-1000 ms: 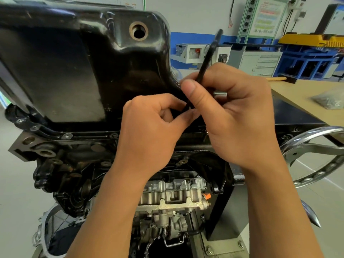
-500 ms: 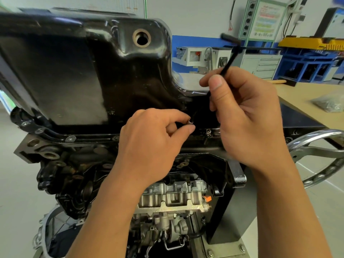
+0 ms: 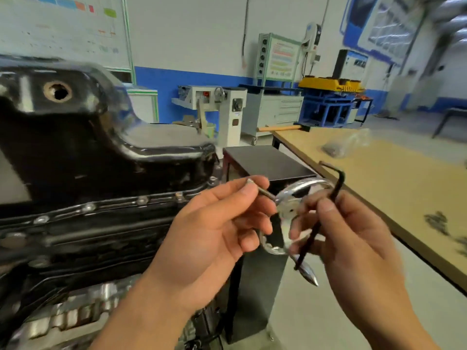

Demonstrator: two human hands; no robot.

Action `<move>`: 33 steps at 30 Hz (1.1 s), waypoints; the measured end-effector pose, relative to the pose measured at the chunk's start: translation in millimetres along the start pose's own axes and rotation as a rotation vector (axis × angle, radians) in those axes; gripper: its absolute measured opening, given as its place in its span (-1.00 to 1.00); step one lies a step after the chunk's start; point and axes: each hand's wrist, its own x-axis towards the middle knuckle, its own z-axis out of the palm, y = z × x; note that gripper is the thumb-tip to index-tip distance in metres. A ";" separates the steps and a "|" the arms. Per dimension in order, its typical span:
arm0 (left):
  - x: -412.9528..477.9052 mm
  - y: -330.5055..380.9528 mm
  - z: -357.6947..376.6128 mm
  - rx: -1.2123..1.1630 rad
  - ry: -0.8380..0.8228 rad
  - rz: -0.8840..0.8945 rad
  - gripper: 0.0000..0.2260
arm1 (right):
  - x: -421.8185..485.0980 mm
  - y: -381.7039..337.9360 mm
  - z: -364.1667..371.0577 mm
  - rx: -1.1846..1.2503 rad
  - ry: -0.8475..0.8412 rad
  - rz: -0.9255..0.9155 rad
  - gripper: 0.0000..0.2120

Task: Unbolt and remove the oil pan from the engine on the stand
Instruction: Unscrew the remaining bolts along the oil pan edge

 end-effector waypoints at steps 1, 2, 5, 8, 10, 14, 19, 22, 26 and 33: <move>6.9 -16.6 15.5 0.019 -0.031 -0.045 -0.85 | -12.2 -2.3 -17.5 -0.061 0.015 0.026 -0.81; 13.9 -35.4 32.7 0.039 -0.054 -0.094 -0.86 | -22.8 -6.8 -36.4 -0.147 0.043 0.032 -0.82; 34.3 -93.8 90.6 0.027 -0.115 -0.241 -0.81 | -43.5 -33.2 -96.6 -0.378 0.116 0.012 -0.86; 52.9 -145.4 145.6 -0.001 -0.141 -0.338 -0.78 | -56.2 -55.2 -161.8 -0.553 0.229 0.054 -0.78; 65.0 -173.7 175.2 0.020 -0.170 -0.372 -0.81 | -61.9 -65.4 -201.5 -0.615 0.306 0.121 -0.70; 90.8 -215.5 213.5 0.157 -0.211 -0.392 -0.81 | -66.1 -76.1 -263.9 -0.808 0.329 0.260 -0.73; 124.8 -241.8 222.7 0.330 -0.163 -0.451 -0.87 | -42.2 -57.4 -304.6 -0.922 0.200 0.415 -0.79; 143.9 -251.9 210.7 0.449 -0.141 -0.471 -0.88 | -23.4 -38.5 -313.3 -0.929 0.121 0.531 -0.76; 165.1 -259.7 193.6 0.633 -0.141 -0.435 -0.91 | -5.8 -14.7 -318.2 -0.987 0.066 0.602 -0.67; 191.8 -262.1 195.9 0.924 -0.235 -0.352 -0.93 | 8.0 -4.9 -318.9 -1.051 0.103 0.616 -0.70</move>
